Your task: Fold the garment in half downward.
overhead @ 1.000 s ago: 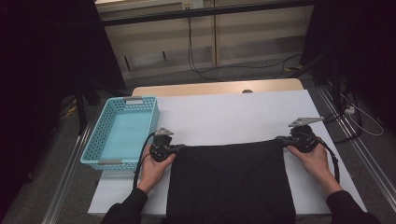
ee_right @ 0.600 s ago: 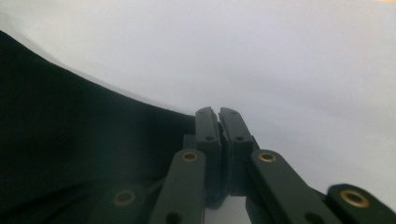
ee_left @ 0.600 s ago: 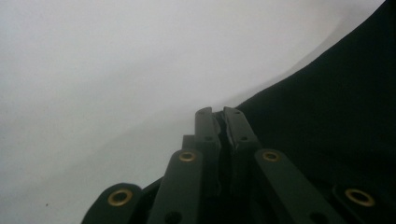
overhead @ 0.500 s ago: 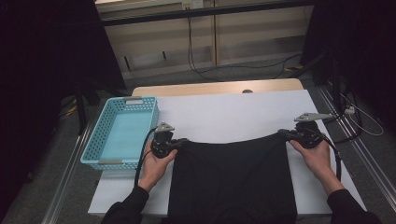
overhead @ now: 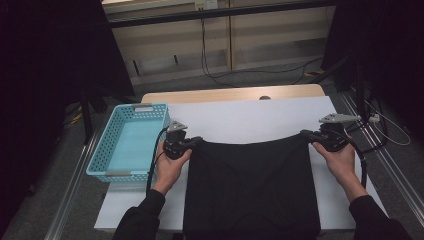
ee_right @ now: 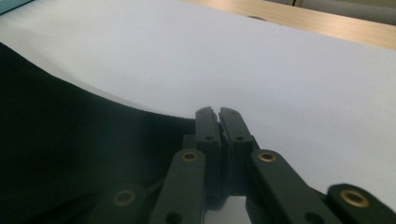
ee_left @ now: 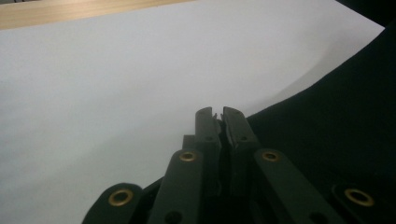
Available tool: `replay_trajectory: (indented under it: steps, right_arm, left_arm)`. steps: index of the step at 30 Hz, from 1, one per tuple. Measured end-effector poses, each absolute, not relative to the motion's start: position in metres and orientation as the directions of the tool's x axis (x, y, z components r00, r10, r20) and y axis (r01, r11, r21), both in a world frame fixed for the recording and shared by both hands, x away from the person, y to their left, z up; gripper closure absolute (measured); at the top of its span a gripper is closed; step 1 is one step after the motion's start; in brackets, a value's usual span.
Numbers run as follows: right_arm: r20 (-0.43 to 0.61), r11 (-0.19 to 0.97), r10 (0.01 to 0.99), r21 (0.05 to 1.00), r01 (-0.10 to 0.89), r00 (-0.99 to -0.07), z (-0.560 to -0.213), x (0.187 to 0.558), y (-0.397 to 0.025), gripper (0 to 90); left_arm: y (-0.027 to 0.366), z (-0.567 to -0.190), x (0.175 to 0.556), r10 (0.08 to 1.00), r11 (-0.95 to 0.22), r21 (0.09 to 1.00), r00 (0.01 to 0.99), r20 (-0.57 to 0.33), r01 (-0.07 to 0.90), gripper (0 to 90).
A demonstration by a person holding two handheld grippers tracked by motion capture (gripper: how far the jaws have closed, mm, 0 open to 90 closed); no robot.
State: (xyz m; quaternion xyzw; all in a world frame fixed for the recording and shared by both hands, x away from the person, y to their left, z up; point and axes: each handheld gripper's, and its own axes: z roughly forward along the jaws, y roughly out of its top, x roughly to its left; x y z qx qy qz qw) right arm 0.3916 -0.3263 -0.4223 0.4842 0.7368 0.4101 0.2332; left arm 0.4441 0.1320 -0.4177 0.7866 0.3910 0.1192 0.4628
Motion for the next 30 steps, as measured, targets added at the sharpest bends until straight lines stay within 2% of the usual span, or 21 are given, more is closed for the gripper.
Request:
replay_trajectory:
  steps: [5,20,24,30]
  right_arm:
    - [0.058,0.183,0.904,0.843,0.506,-0.423,-0.416,0.401,-0.325,87.6]
    - [0.065,0.165,0.905,0.857,0.489,-0.42,-0.403,0.426,-0.321,87.6]
    - [0.061,0.169,0.907,0.853,0.493,-0.417,-0.405,0.434,-0.32,87.6]
    - [0.074,0.146,0.915,0.856,0.495,-0.397,-0.41,0.446,-0.322,87.5]
  left_arm:
    - [0.129,-0.412,0.45,0.734,-0.274,0.829,0.663,-0.148,0.488,85.8]
    - [0.126,-0.394,0.473,0.747,-0.237,0.847,0.646,-0.154,0.476,85.9]
    - [0.122,-0.391,0.478,0.747,-0.261,0.849,0.653,-0.124,0.46,85.8]
    - [0.122,-0.389,0.49,0.754,-0.246,0.849,0.643,-0.135,0.467,85.9]
